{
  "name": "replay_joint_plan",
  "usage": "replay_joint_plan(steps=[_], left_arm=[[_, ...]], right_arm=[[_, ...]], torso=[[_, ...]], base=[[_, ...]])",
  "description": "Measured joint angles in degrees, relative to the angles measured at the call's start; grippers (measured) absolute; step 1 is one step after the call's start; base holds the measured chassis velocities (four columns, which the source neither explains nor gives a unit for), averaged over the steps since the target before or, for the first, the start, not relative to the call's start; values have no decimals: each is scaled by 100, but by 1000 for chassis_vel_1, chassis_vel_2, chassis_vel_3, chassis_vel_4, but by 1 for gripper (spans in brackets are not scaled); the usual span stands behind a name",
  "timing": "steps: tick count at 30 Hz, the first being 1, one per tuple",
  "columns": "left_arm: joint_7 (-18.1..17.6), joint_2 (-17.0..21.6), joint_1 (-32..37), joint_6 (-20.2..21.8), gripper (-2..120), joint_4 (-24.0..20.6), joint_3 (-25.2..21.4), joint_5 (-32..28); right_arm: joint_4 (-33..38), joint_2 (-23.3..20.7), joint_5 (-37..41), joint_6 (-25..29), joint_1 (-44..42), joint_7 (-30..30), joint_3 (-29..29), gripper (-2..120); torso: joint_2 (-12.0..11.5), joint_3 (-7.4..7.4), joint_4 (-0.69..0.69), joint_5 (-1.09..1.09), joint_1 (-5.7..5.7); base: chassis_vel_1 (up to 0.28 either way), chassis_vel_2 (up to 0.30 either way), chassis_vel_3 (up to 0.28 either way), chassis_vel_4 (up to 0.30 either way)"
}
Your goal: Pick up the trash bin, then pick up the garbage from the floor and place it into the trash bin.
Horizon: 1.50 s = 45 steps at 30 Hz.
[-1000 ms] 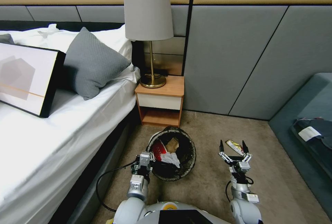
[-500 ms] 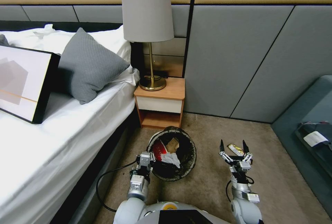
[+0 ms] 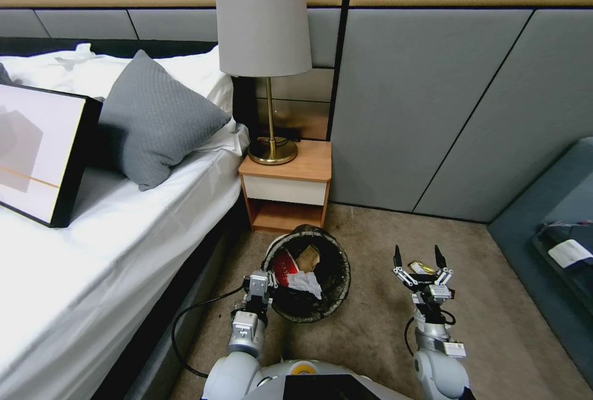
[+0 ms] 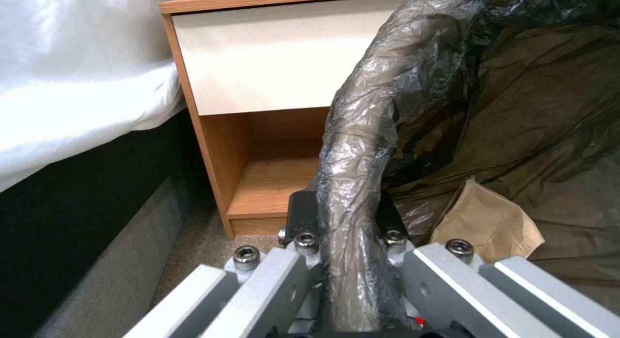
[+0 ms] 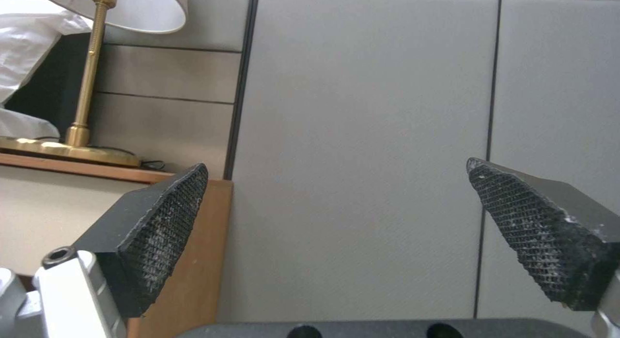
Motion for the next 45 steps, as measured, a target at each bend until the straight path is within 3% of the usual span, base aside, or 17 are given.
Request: replay_joint_plan(steps=[8,17,24,39,45], left_arm=[[8,-4,4,0,0,8,3,14],[24,15,59,-24,0,7,-6,70],[72,24,74,-32,0,-2,-5,96],[82,25,66,-32,0,48,3,109],[79,20,69,-32,0,53,-5,115]], right_arm=[[-27,-155,-129,-136,225,83,204,100],[-424,-573,-557,-1157,836,517,654,100],[-1405,-993,-763,-1949,1396,110,889,100],[-3386,-2004,-1431,-2427,2543,-578,849,100],[-4050,-2251,-1409,-2879,2836,-891,745,100]], torso=[[0,0,0,0,0],[0,0,0,1,0],[0,0,1,2,0],[0,0,0,0,0],[0,0,-1,0,0]], base=[[0,0,0,0],[0,0,0,0],[0,0,0,0],[0,0,0,0],[0,0,0,0]])
